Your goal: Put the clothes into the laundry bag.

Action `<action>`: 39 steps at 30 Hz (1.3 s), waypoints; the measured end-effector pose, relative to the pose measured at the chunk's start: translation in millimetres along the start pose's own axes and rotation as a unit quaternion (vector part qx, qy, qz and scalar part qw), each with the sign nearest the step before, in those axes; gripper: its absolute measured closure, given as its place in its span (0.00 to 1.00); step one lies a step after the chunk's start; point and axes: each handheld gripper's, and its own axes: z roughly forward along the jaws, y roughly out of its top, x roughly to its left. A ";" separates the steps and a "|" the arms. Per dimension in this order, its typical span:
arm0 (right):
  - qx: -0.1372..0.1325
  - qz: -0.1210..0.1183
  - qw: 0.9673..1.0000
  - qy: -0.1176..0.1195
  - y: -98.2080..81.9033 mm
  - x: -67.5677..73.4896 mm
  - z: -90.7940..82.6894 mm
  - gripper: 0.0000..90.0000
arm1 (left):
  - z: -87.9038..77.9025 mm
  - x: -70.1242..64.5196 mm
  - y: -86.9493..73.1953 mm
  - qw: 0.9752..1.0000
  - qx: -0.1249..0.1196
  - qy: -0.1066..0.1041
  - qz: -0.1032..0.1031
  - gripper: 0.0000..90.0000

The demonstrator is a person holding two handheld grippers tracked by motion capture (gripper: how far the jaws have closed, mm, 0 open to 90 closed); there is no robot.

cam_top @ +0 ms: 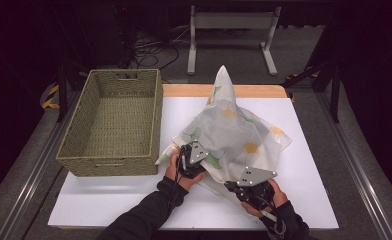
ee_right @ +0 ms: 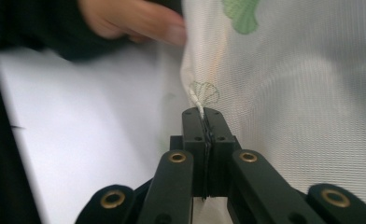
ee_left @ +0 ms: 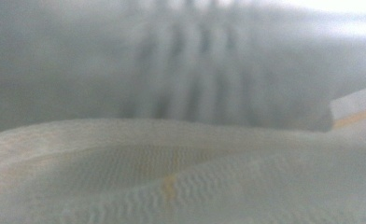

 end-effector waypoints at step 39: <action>-0.036 0.034 0.999 0.007 -2.4 -11.9 -16.1 1.00 | 37.1 4.1 19.0 0.998 0.057 -0.034 0.022 0.96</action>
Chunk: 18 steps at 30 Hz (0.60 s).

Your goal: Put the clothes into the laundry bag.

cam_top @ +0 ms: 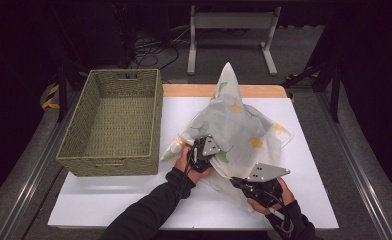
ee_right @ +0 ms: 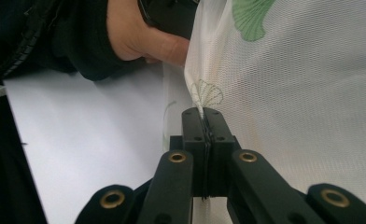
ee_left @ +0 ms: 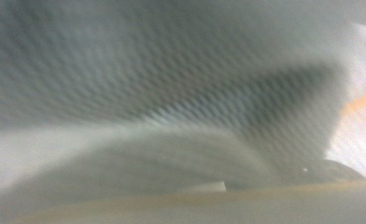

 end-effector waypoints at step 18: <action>-0.013 0.020 0.999 -0.021 -4.0 -12.2 -14.3 1.00 | -89.6 -3.2 -43.0 0.998 0.027 -0.038 0.032 0.45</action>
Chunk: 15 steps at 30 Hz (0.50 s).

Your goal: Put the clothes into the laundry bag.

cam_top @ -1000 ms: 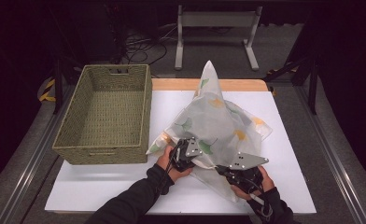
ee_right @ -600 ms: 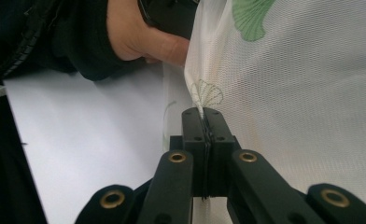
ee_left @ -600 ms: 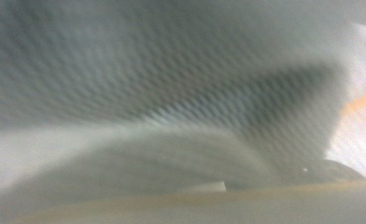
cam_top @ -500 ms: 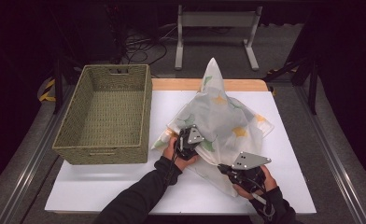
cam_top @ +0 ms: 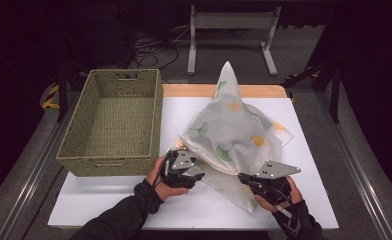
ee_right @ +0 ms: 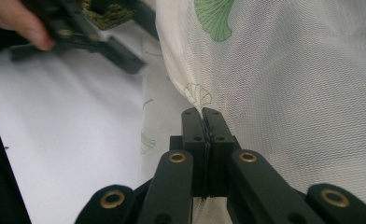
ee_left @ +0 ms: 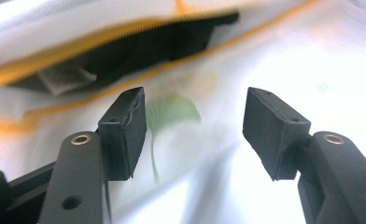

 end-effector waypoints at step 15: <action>-0.031 0.038 0.998 -0.025 -16.7 -14.7 -38.8 1.00 | -48.2 -5.4 -7.1 0.997 -0.035 0.060 -0.018 0.30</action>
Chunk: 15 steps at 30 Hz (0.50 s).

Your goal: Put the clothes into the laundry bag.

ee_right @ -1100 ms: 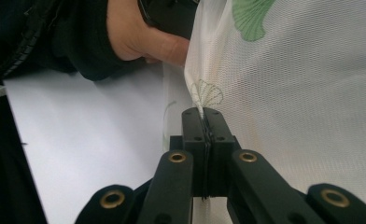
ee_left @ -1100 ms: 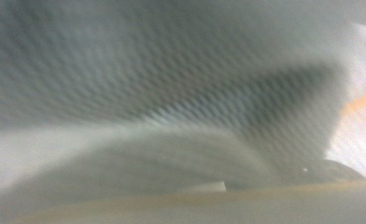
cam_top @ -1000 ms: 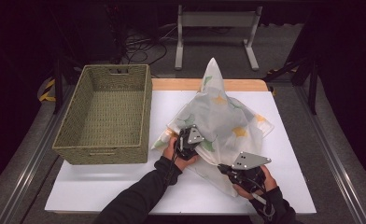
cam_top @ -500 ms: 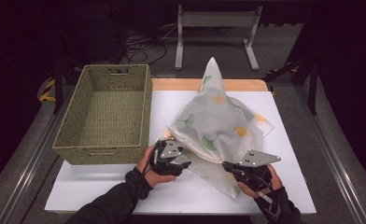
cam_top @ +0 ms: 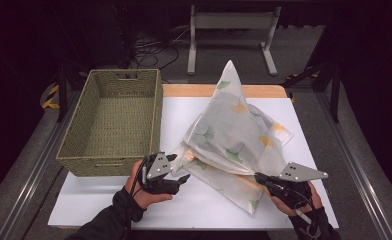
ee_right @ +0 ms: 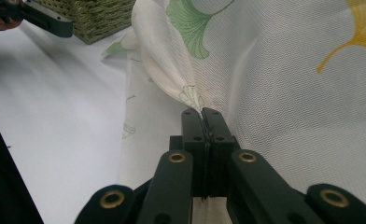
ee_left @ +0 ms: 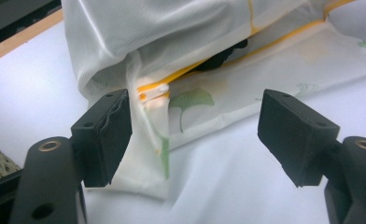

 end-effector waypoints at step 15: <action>-0.019 -0.006 1.000 0.016 0.1 1.5 -3.0 0.99 | 52.2 5.6 0.0 0.998 0.062 -0.007 -0.023 0.74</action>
